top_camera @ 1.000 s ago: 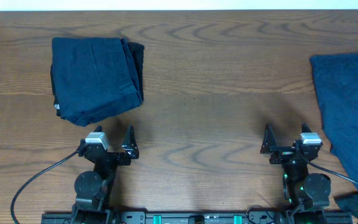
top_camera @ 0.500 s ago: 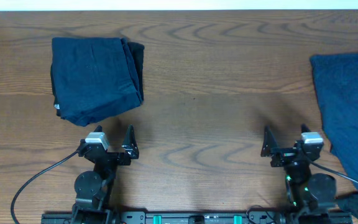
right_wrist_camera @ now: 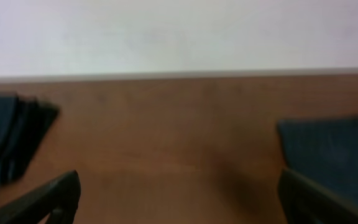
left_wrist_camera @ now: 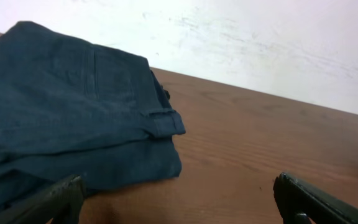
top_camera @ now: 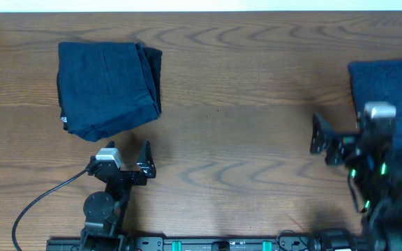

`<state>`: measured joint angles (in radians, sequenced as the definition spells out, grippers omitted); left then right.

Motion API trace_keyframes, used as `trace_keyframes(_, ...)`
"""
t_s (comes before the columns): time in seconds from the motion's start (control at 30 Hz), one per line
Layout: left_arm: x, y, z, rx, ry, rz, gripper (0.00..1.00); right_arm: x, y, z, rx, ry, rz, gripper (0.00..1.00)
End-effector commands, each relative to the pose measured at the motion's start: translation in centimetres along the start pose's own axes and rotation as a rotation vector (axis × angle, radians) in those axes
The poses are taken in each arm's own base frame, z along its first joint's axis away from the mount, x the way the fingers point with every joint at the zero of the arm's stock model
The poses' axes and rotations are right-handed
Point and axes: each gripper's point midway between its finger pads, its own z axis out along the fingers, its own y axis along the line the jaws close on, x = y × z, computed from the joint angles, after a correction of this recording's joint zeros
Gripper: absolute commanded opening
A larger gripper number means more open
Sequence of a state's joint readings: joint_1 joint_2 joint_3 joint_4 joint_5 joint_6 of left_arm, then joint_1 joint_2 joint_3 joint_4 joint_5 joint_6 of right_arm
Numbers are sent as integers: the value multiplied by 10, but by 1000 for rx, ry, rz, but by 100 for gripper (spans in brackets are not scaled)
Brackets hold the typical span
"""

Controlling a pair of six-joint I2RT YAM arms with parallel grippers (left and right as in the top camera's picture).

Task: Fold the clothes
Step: 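Reach the right gripper to the blue jeans at the right edge and grasp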

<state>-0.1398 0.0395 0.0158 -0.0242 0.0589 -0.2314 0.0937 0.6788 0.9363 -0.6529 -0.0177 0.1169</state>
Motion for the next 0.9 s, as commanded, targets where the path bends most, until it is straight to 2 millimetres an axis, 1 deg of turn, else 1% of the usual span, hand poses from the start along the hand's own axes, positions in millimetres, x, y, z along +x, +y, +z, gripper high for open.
trace_keyframes(0.0, 16, 5, 1, -16, 55, 17, 98, -28, -15, 14, 101, 82, -20, 99)
trace_keyframes(0.1, 16, 5, 1, -16, 55, 17, 98, -38, -34, 34, 225, 205, -33, 99)
trace_keyframes(0.2, 16, 5, 1, -16, 55, 17, 98, -40, -55, 60, 315, 345, -83, 99)
trace_keyframes(0.27, 16, 5, 1, -16, 55, 17, 98, -38, -71, 82, 351, 438, -101, 99)
trace_keyframes(0.33, 16, 5, 1, -16, 55, 17, 98, -39, -87, 105, 375, 494, -113, 99)
trace_keyframes(0.4, 16, 5, 1, -16, 55, 17, 98, -38, -101, 120, 400, 522, -128, 99)
trace_keyframes(0.43, 16, 5, 1, -17, 55, 17, 98, -37, -115, 130, 444, 524, -123, 99)
trace_keyframes(0.5, 16, 5, 1, -16, 55, 17, 98, -36, -136, 145, 492, 515, -107, 99)
trace_keyframes(0.53, 16, 5, 1, -16, 55, 17, 98, -34, -148, 153, 512, 513, -93, 98)
trace_keyframes(0.57, 16, 5, 1, -16, 55, 17, 98, -31, -154, 156, 521, 516, -86, 95)
trace_keyframes(0.6, 16, 5, 1, -16, 55, 17, 98, -27, -164, 162, 535, 525, -73, 90)
trace_keyframes(0.67, 16, 5, 1, -16, 55, 17, 98, -15, -183, 174, 555, 545, -50, 85)
trace_keyframes(0.73, 16, 5, 1, -17, 55, 17, 98, -3, -196, 186, 553, 574, -49, 79)
trace_keyframes(0.8, 16, 5, 1, -16, 55, 17, 98, 14, -208, 200, 539, 609, -52, 77)
trace_keyframes(0.87, 16, 5, 1, -17, 55, 17, 98, 31, -212, 218, 484, 640, -61, 79)
